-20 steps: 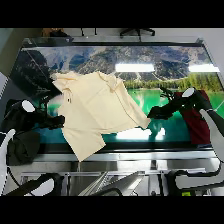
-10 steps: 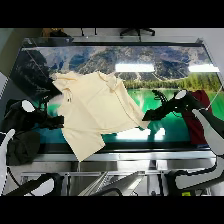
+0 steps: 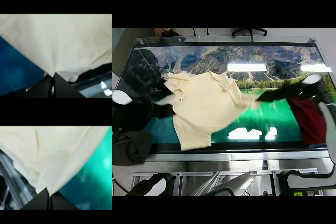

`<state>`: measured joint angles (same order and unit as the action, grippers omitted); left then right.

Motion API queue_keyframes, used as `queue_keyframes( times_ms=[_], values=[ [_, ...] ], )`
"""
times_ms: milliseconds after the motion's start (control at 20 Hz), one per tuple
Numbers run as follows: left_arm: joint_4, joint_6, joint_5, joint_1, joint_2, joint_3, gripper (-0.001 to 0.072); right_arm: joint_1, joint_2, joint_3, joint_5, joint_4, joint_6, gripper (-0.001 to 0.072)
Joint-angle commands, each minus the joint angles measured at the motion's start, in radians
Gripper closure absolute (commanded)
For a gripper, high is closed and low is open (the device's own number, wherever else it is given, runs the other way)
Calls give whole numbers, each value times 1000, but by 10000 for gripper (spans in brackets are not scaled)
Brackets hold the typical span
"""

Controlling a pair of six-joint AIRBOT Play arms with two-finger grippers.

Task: Fold the shirts.

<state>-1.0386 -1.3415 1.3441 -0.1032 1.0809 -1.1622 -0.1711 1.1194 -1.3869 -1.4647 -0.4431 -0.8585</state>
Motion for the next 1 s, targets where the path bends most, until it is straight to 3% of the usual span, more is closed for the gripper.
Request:
queue_keyframes(
  times_ms=[0,100,250,400,500,600,700,800,950],
  values=[
    [197,17,11,-1,-170,-457,690,-175,-176,-373,51,395,114,695],
    [159,16,-116,-1,-243,-808,689,-257,-269,-588,211,348,122,694],
    [-91,16,-255,-1,-310,-1119,689,-324,-367,-763,402,240,151,695],
    [-164,37,-298,38,-341,-1054,689,-393,-388,-763,392,283,186,695],
    [-135,58,-346,90,-323,-888,689,-496,-326,-749,321,431,186,695],
    [-112,70,-380,159,-249,-748,689,-577,-230,-713,202,625,178,696],
    [-121,86,-400,212,-115,-675,689,-489,-148,-610,164,629,179,696],
    [-110,84,-388,219,47,-644,689,-197,-63,-471,233,334,179,697],
    [-113,84,-371,218,277,-613,689,151,135,-344,549,-227,89,696]
  ],
)
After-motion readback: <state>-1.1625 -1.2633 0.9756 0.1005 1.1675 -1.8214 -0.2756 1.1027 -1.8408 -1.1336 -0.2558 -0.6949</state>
